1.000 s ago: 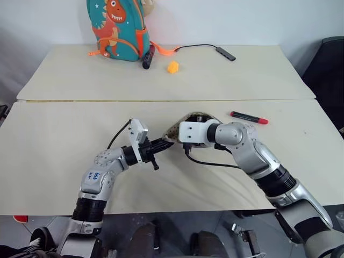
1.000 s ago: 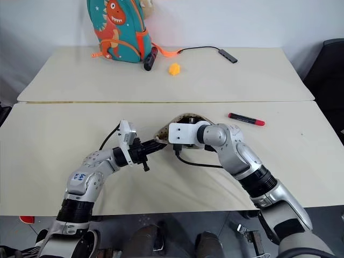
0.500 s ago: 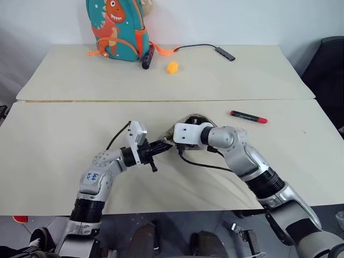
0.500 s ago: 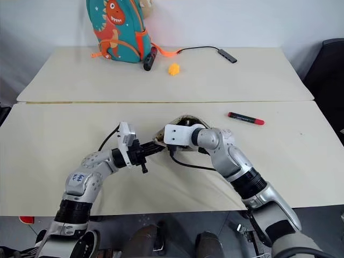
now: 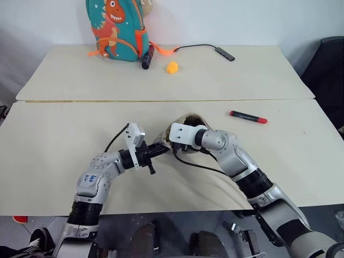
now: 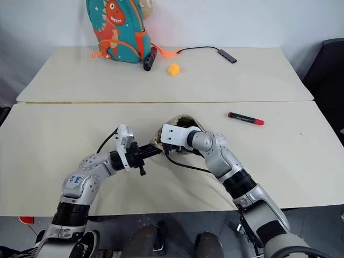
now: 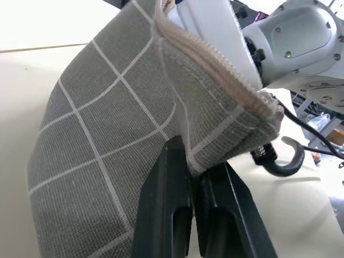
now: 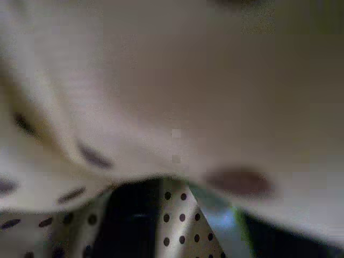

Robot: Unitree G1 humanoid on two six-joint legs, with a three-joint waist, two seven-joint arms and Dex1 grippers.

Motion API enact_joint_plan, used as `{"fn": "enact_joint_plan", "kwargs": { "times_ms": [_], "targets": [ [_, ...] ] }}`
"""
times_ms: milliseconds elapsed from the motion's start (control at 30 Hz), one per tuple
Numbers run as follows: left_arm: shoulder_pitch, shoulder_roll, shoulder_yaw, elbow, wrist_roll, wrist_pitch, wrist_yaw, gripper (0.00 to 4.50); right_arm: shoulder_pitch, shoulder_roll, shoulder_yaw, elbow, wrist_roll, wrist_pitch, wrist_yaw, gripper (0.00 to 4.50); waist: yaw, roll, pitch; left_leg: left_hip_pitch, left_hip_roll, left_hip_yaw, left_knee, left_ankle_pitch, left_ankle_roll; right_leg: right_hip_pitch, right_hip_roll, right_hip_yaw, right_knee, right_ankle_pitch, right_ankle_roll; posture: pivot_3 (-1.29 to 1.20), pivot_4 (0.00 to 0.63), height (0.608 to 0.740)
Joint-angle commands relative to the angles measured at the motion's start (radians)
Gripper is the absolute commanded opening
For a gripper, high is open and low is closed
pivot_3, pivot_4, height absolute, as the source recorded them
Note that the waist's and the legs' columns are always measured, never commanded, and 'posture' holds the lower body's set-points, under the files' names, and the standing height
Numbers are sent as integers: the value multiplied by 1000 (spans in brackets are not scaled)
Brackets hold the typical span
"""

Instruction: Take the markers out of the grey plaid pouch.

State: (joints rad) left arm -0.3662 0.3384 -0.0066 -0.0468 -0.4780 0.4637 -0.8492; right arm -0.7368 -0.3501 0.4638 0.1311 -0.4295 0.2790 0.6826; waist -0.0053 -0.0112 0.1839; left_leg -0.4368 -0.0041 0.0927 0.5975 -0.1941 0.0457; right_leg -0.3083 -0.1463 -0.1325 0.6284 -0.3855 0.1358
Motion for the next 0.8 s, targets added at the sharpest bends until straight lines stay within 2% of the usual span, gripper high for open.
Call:
{"fn": "enact_joint_plan", "kwargs": {
  "times_ms": [33, 333, 600, 700, 800],
  "targets": [
    [-21, -17, -1, -42, 4, -88, -11, 0, 36, -38, -7, -70, 11, 28, 62, 700, 4, 0, 0, 0, 0, 0, 0, 0, 0, 0, 0, 0, 0, 0, 0, 0, 150, 740],
    [-33, -28, -9, 16, 73, -172, 40, 0, 40, -100, -75, -291, 99, 158, 213, 622, 3, 0, 0, 0, 0, 0, 0, 0, 0, 0, 0, -1, 0, 0, 0, 0, 150, 740],
    [41, 45, -73, 14, 115, -245, -71, 0, 21, -80, -149, -259, 145, 272, 152, 600, -2, 0, 0, 0, 0, 1, -1, 0, 0, 0, 0, -1, 0, 0, 0, 0, 150, 740],
    [45, 41, -79, 19, 123, -267, -65, 0, 25, -40, -170, -272, 184, 329, 127, 600, 0, 0, 0, 0, 0, 0, -1, 0, 0, -1, 0, -1, 0, 0, 0, 0, 150, 740],
    [24, 26, -61, 51, 145, -307, -29, 0, 26, -70, -151, -290, 194, 322, 151, 600, 3, 0, 0, 0, 0, 1, -1, 0, 0, 0, 0, -1, 0, 0, 0, 0, 150, 740]
  ]
}}
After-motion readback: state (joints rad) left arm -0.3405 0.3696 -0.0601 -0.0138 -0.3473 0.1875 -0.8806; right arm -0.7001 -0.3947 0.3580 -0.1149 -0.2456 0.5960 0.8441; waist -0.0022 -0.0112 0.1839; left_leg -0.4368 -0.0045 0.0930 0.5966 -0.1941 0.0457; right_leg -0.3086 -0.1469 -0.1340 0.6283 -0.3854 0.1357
